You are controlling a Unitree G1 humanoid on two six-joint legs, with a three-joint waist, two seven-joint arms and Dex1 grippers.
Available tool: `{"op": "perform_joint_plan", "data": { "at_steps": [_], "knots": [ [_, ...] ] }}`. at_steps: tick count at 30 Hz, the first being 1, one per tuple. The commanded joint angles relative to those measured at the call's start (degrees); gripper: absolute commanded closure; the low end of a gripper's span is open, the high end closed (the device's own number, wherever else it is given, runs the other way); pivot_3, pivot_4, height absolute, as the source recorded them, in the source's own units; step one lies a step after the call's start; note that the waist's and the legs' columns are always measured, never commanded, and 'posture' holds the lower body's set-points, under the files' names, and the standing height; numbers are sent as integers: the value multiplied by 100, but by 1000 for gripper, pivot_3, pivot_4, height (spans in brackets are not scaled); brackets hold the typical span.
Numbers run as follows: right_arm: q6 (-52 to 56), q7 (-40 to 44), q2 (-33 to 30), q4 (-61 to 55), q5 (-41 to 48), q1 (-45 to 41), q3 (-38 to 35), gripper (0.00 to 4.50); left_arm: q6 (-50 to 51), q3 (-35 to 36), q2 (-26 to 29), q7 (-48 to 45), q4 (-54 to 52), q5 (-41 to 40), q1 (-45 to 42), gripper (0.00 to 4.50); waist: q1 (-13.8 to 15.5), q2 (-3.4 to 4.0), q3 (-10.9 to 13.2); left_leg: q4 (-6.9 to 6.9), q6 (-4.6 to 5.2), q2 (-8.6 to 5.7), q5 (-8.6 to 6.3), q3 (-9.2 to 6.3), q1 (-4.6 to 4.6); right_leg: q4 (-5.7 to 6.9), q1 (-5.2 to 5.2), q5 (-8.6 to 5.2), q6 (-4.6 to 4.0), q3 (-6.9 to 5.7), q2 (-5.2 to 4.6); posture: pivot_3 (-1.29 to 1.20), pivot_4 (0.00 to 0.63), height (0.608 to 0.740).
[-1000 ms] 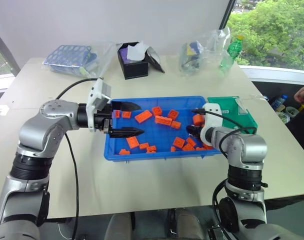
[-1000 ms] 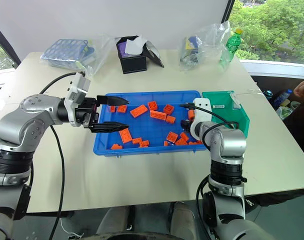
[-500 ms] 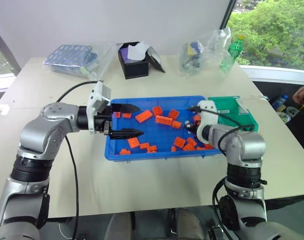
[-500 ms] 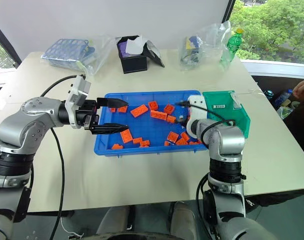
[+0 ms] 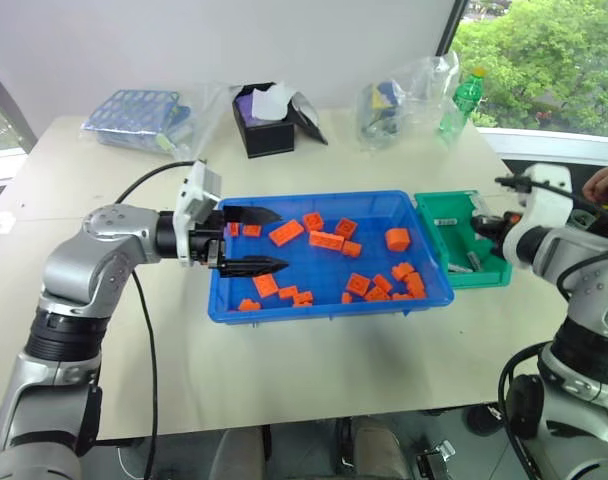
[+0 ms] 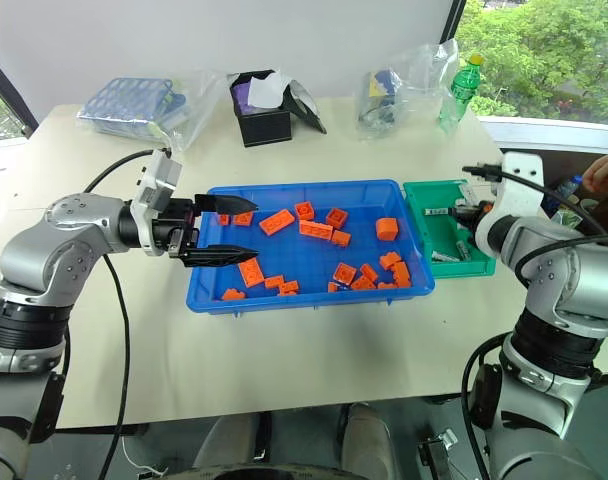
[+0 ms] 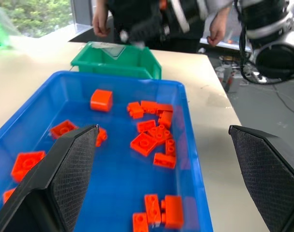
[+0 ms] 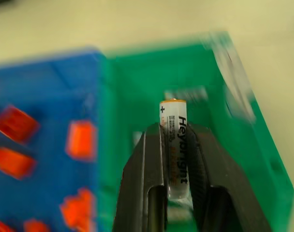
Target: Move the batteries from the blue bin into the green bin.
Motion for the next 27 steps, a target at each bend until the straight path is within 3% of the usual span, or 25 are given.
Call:
{"op": "perform_joint_plan", "data": {
  "at_steps": [1,3,5,7,11,13,20,27],
  "knots": [
    [-759,124,-123,56,40,50,-42,2036,-30,35,21,-63,-48,-30,-161,0,-7,2,1,-1,0,1,0,0,2,2,0,0,0,0,1,0,150,716],
    [-1159,376,-252,92,158,171,4,999,-23,53,29,-69,-35,-36,-171,0,-3,2,1,-5,0,2,0,0,2,2,0,0,0,0,3,0,150,716],
    [-1911,1020,-694,-42,255,518,202,999,-31,80,59,-77,-30,-29,-163,0,23,2,2,-5,0,1,0,0,2,0,1,0,0,0,2,0,150,716],
    [-3163,2248,-1497,-280,279,1254,390,999,-6,141,139,-90,-38,-41,-141,0,70,1,6,-5,0,-2,0,-3,-1,-9,3,-1,1,0,1,0,150,716],
    [-4419,4573,-2672,-118,950,2457,-400,999,105,382,515,-241,30,-129,-41,0,48,-15,13,-10,4,-15,-4,-9,2,-30,27,-8,11,3,-4,0,150,716],
    [-4832,5176,-3005,143,1042,2762,-620,999,116,488,713,-332,70,-150,25,0,27,-25,22,-8,4,-15,-4,-6,8,-30,32,-8,12,3,-6,0,150,716],
    [-5268,6139,-3489,984,1251,3226,-985,999,249,932,1314,-532,33,-303,297,0,31,-6,35,3,-18,24,-17,10,10,-63,1,-10,9,-33,-3,0,150,716],
    [-5134,5940,-3337,797,1559,3077,-732,999,168,1171,1545,-474,193,-237,473,0,52,4,41,-1,-16,28,-16,25,2,-77,1,-6,5,-41,-9,0,150,716]
  ]
}}
